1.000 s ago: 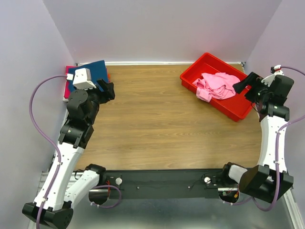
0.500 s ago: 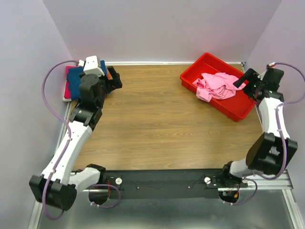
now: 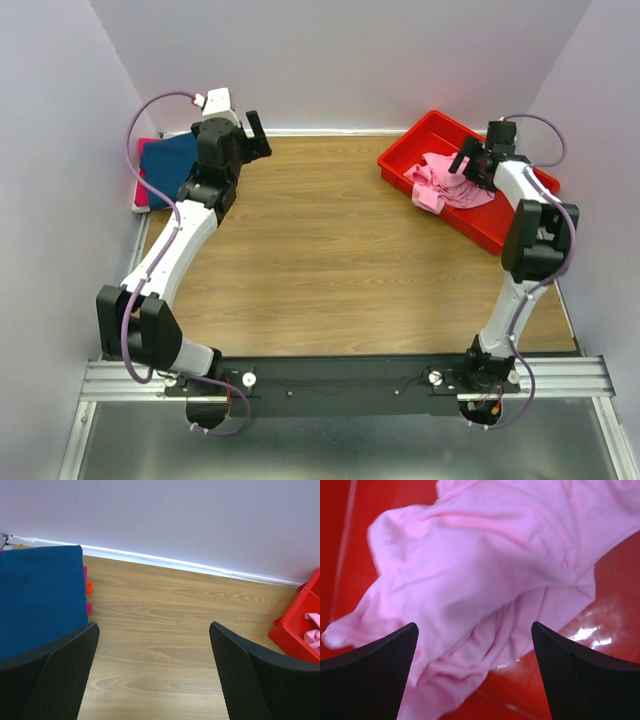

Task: Fold and stack the t-shirts
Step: Grab the tshirt from the pile

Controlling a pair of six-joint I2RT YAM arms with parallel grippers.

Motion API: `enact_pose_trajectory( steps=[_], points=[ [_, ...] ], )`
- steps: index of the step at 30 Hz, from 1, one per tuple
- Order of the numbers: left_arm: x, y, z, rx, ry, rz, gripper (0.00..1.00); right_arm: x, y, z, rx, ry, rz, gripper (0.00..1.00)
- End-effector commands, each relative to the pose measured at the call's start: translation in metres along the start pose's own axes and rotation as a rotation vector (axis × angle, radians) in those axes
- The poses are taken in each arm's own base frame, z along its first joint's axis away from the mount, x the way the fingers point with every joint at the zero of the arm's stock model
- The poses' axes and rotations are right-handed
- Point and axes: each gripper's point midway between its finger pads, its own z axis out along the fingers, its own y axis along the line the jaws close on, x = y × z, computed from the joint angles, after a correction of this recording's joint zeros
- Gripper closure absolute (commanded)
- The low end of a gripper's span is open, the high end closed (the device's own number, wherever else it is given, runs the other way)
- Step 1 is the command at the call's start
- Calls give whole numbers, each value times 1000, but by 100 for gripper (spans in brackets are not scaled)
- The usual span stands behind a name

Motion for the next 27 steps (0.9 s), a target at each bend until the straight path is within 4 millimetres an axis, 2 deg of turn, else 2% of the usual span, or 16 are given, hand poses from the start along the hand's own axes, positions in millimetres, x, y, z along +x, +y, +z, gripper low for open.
enact_pose_trajectory(
  steps=[1, 7, 11, 14, 15, 16, 17, 18, 20, 21, 23, 24, 27],
  points=[
    [-22, -7, 12, 24, -50, -12, 2, -15, -9, 32, 105, -41, -13, 0],
    [-27, -7, 24, 15, -40, -12, 2, -15, 5, 68, 84, -29, -2, 0],
    [-22, -5, 28, 3, -13, -5, 2, -1, 12, 81, 68, 5, -3, 1],
    [-23, -1, 27, -12, -6, -13, 2, 8, 18, 82, 43, 34, -4, 21],
    [-20, 1, 26, -18, 3, -11, 2, 12, 19, 80, 37, 46, 2, 34],
    [-20, 1, 26, -18, 5, -12, 2, 14, 18, 80, 39, 53, 3, 43],
    [-19, 2, 24, -17, 5, -16, 2, 13, 21, 75, 22, 55, 4, 52],
    [-21, 4, 23, -15, 5, -13, 2, 15, 23, 73, 15, 61, 10, 76],
    [-18, 6, 22, -7, 12, -4, 2, 6, 29, 58, -4, 43, 24, 100],
    [-18, 7, 22, -2, 15, 3, 2, 10, 29, 59, -6, 54, 35, 100],
    [-18, 11, 19, 9, 30, 22, 2, -7, 43, 34, -30, 7, 50, 100],
    [-16, 11, 18, 22, 41, 34, 2, -25, 51, 12, -42, -44, 54, 99],
    [-15, 12, 7, 52, 46, 76, 2, -46, 69, -24, -45, -129, 35, 100]
  ],
)
